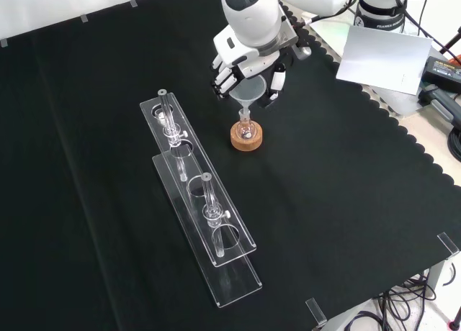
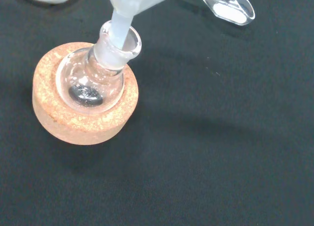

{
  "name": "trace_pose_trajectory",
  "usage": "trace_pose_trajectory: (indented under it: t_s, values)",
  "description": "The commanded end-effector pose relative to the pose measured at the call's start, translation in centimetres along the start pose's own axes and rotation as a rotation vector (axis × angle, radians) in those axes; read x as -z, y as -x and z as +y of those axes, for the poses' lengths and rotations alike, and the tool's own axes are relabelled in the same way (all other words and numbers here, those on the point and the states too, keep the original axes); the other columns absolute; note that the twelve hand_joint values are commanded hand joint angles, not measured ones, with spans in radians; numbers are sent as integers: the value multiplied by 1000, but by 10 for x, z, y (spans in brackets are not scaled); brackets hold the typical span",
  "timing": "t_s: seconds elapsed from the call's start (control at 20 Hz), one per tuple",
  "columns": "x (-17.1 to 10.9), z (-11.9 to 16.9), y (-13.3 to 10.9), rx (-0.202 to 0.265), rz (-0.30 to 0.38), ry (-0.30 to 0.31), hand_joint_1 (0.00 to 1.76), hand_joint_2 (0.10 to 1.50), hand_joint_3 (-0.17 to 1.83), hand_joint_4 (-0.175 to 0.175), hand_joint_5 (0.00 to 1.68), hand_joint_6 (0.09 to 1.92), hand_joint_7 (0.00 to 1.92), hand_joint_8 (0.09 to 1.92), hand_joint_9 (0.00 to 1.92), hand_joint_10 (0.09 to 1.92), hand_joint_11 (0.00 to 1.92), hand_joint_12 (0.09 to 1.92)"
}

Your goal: Place the funnel on the round-bottom flask.

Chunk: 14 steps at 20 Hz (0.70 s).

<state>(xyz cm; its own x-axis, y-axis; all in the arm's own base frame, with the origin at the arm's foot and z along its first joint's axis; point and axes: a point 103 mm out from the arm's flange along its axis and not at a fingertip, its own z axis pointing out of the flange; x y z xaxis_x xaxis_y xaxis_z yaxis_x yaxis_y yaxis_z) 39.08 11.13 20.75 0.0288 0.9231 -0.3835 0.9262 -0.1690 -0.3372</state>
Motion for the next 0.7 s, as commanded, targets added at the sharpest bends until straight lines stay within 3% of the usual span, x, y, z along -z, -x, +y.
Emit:
trace_pose_trajectory:
  t_s: [0.05,0.7]
  values:
    - [-1,3,-3,-6,-12,-15,845,827,655,-11,633,789,522,720,870,471,672,1265]
    - [-3,4,-2,-5,-7,-13,847,821,659,-11,628,780,513,718,854,480,668,1268]
